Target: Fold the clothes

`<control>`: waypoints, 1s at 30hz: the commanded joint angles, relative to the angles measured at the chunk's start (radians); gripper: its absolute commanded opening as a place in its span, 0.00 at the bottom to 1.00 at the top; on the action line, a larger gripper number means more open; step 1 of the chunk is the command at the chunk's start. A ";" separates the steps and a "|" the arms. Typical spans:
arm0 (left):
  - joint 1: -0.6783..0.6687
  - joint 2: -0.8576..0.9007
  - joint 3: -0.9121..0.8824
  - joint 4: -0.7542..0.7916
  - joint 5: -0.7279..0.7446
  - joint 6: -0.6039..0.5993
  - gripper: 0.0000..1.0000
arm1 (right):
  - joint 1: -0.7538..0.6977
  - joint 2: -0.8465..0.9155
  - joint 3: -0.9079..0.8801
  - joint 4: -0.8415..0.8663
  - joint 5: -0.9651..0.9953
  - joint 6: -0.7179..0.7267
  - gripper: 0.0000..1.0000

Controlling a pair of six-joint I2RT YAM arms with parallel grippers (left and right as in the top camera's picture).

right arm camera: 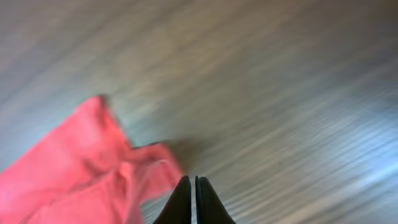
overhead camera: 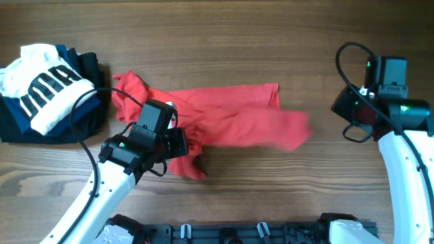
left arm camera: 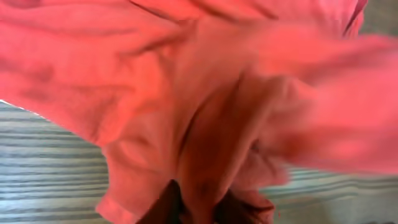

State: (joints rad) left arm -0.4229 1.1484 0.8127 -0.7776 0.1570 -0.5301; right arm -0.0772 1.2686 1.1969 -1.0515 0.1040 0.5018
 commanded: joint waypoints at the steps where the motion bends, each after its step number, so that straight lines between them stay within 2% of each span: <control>1: 0.004 0.006 0.006 0.003 -0.017 0.010 0.19 | -0.003 0.018 -0.027 -0.010 0.111 -0.025 0.04; 4: 0.004 0.006 0.006 -0.004 -0.016 0.011 0.22 | -0.003 0.019 -0.027 -0.011 0.125 -0.024 0.04; 5: 0.004 0.006 0.006 -0.006 -0.017 0.010 0.28 | -0.003 0.019 -0.027 -0.010 0.125 -0.024 0.04; 8: 0.004 0.006 0.006 -0.005 -0.017 0.011 0.26 | -0.003 0.019 -0.027 -0.015 0.105 -0.038 0.04; 10: 0.004 0.006 0.006 -0.005 -0.017 0.010 0.26 | -0.002 0.019 -0.028 -0.028 0.033 -0.062 0.04; 11: 0.004 0.006 0.006 -0.005 -0.017 0.010 0.33 | 0.000 0.023 -0.028 -0.047 -0.034 -0.071 0.04; 12: 0.004 0.006 0.006 -0.006 -0.017 0.010 0.33 | 0.002 0.026 -0.028 -0.060 -0.079 -0.085 0.05; 14: 0.004 0.006 0.006 -0.018 -0.016 0.010 0.33 | 0.014 0.039 -0.034 -0.085 -0.170 -0.114 0.13; 17: 0.004 0.006 0.006 -0.073 -0.012 -0.009 0.34 | 0.042 0.057 -0.078 -0.089 -0.219 -0.122 0.31; 20: -0.001 0.006 0.006 -0.146 0.019 -0.010 0.33 | 0.083 0.070 -0.161 -0.072 -0.224 -0.109 0.33; 25: -0.007 0.006 0.003 -0.240 0.025 -0.085 0.45 | 0.155 0.071 -0.337 0.049 -0.339 -0.098 0.40; 30: -0.007 0.006 -0.039 -0.221 0.025 -0.114 0.54 | 0.199 0.071 -0.448 0.153 -0.362 -0.052 0.42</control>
State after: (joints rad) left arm -0.4252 1.1484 0.8089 -1.0206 0.1711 -0.6037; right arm 0.1001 1.3315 0.7971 -0.9398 -0.1978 0.4217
